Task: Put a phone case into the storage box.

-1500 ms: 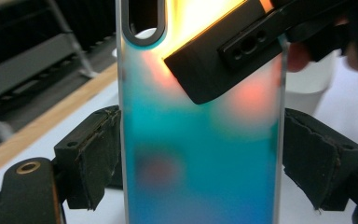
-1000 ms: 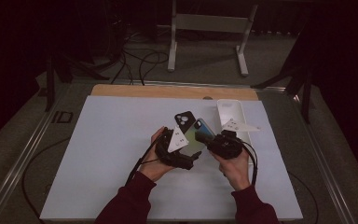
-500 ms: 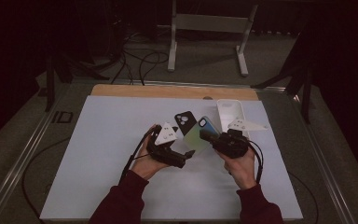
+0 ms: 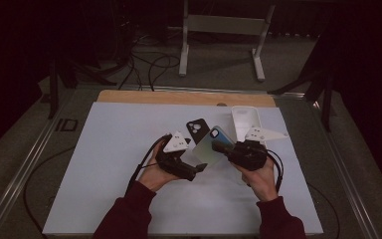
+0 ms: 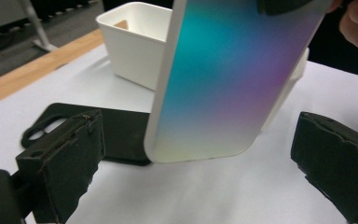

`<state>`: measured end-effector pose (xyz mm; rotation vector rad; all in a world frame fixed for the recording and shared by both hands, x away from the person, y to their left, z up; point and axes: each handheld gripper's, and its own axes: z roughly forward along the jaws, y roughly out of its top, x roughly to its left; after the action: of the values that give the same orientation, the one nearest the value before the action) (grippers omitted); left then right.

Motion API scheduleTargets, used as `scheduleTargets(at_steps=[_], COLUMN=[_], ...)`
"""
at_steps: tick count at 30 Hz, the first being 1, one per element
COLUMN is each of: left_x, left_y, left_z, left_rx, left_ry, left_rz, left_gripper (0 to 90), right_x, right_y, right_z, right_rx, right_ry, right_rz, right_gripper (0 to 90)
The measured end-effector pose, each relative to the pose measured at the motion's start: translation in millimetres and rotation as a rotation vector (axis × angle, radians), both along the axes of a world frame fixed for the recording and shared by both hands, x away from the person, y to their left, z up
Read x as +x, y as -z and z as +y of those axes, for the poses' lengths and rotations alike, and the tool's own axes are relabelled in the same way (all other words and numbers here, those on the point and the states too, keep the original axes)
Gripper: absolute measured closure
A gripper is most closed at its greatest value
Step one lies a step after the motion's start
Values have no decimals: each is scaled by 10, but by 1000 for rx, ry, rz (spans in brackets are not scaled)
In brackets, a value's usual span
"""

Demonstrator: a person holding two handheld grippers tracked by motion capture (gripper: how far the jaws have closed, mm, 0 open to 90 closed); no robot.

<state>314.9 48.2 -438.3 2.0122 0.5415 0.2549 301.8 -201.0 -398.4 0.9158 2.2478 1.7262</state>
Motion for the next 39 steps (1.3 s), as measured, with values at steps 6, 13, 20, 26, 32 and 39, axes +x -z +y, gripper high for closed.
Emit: scheduleTargets(at_steps=[6, 13, 20, 26, 32, 39], left_x=[-3, -31, -37, -49, -78, -88], left_y=[10, 7, 28, 41, 90, 91], left_z=[-5, -11, -10, 21, -2, 14], left_rx=[-27, -45, -55, -70, -28, -31], left_ry=[54, 111, 155, 179, 234, 248], left_rz=[19, 21, 32, 32, 29, 13], left_gripper=[113, 204, 324, 419, 551, 759], right_x=[-15, -31, -24, -16, -14, 6], right_y=[-28, -36, -26, -31, -48, -40], right_z=[15, 56, 64, 27, 7, -30], right_rx=[6, 5, 5, 1, -21, -14], right_ry=[-75, -146, -185, -194, -221, -213], right_rz=[-6, -16, -21, -18, -26, -29], right_gripper=[868, 868, 868, 866, 850, 630])
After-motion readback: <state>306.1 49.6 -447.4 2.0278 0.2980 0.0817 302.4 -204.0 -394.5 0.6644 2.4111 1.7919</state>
